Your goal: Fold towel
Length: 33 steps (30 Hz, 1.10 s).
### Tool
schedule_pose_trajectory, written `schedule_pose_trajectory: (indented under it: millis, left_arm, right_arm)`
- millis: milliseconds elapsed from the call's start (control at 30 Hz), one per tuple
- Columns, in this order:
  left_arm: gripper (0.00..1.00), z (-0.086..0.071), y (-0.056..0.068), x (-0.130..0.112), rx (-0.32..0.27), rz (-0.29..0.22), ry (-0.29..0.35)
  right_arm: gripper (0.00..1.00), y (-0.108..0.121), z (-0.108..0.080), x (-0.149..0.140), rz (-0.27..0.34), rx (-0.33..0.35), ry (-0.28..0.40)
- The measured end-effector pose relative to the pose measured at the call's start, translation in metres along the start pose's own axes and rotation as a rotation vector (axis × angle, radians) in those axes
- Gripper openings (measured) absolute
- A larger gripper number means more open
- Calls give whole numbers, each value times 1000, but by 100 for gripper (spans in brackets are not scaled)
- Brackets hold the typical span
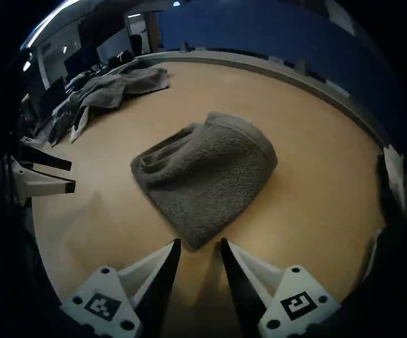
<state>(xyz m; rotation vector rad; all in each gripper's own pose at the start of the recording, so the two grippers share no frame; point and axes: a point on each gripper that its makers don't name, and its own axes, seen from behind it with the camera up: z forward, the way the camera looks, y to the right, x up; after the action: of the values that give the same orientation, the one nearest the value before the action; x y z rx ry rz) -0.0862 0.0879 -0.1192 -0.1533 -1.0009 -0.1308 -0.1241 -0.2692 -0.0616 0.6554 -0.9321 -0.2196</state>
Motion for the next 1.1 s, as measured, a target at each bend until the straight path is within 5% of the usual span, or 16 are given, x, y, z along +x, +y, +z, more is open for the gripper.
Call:
schedule_pose_trajectory:
  millis: [567, 1100]
  left_arm:
    - [94, -4, -7, -1, 7, -11, 5]
    - [94, -4, -8, -1, 6, -11, 4]
  right_arm:
    - [8, 3, 4, -4, 59, -21, 7]
    - [3, 5, -3, 5, 41, -14, 40]
